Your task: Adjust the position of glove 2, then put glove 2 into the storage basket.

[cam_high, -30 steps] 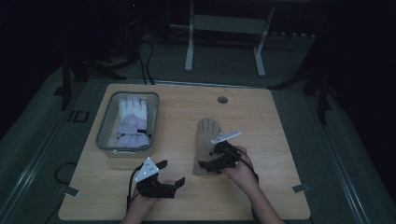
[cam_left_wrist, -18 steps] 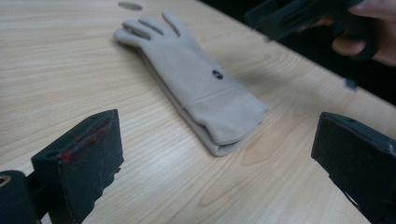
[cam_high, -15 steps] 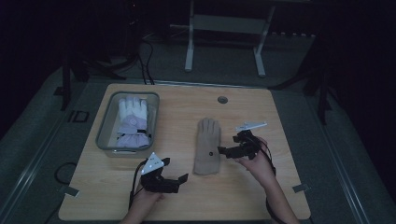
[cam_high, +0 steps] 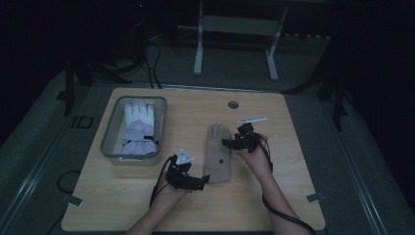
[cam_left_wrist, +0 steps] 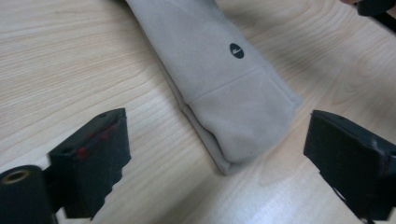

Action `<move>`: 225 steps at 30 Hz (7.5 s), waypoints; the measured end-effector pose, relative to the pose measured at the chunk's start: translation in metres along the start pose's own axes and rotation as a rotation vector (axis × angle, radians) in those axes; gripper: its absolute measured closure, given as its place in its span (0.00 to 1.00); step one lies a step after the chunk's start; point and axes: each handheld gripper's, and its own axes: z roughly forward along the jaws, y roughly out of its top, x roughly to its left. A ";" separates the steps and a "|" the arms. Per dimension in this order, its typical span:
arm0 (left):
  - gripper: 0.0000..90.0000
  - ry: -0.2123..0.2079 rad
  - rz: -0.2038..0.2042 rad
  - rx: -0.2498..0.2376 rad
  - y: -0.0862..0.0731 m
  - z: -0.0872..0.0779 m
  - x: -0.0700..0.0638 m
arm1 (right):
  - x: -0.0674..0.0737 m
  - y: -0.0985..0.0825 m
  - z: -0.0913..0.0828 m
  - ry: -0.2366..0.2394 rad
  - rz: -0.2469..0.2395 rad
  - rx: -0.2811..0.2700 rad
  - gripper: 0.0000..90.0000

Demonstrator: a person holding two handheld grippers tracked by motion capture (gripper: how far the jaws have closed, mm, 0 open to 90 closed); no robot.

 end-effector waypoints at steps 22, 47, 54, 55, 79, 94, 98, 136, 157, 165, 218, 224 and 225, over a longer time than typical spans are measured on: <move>0.39 0.003 0.061 0.143 0.004 0.034 -0.005 | 0.005 -0.017 0.030 -0.027 0.001 0.071 0.75; 0.91 -0.045 0.111 0.140 0.016 0.018 -0.015 | 0.015 -0.007 0.015 0.027 -0.003 -0.016 0.82; 0.91 -0.042 0.105 0.109 0.024 -0.002 -0.008 | 0.026 0.011 0.003 0.056 -0.016 -0.055 0.82; 0.91 -0.038 0.110 0.107 0.026 -0.005 -0.007 | 0.028 0.014 0.001 0.055 -0.022 -0.057 0.82; 0.91 0.019 0.092 0.048 0.051 -0.063 0.019 | 0.068 0.073 -0.011 0.095 -0.112 -0.108 0.82; 0.91 0.107 0.061 -0.014 0.063 -0.122 0.052 | 0.122 0.136 -0.014 0.138 -0.205 -0.160 0.82; 0.91 0.132 0.036 -0.027 0.058 -0.141 0.068 | 0.144 0.153 -0.006 0.159 -0.229 -0.163 0.82; 0.89 0.175 -0.197 0.036 -0.008 -0.153 0.156 | 0.207 0.154 0.138 0.207 -0.309 0.048 0.77; 0.88 0.224 -0.194 0.066 -0.006 -0.143 0.165 | 0.191 0.153 0.140 0.183 -0.285 0.088 0.68; 0.78 0.230 -0.202 0.081 -0.005 -0.141 0.166 | 0.184 0.153 0.119 0.191 -0.300 0.084 0.59; 0.16 0.075 0.067 -0.167 -0.013 -0.089 0.043 | 0.087 0.021 0.020 0.297 -0.444 0.010 0.18; 0.16 0.025 0.084 -0.153 -0.018 -0.075 0.032 | 0.074 0.001 0.014 0.292 -0.454 0.006 0.18; 0.16 0.017 0.089 -0.143 -0.018 -0.071 0.031 | 0.071 -0.003 0.013 0.294 -0.457 0.002 0.18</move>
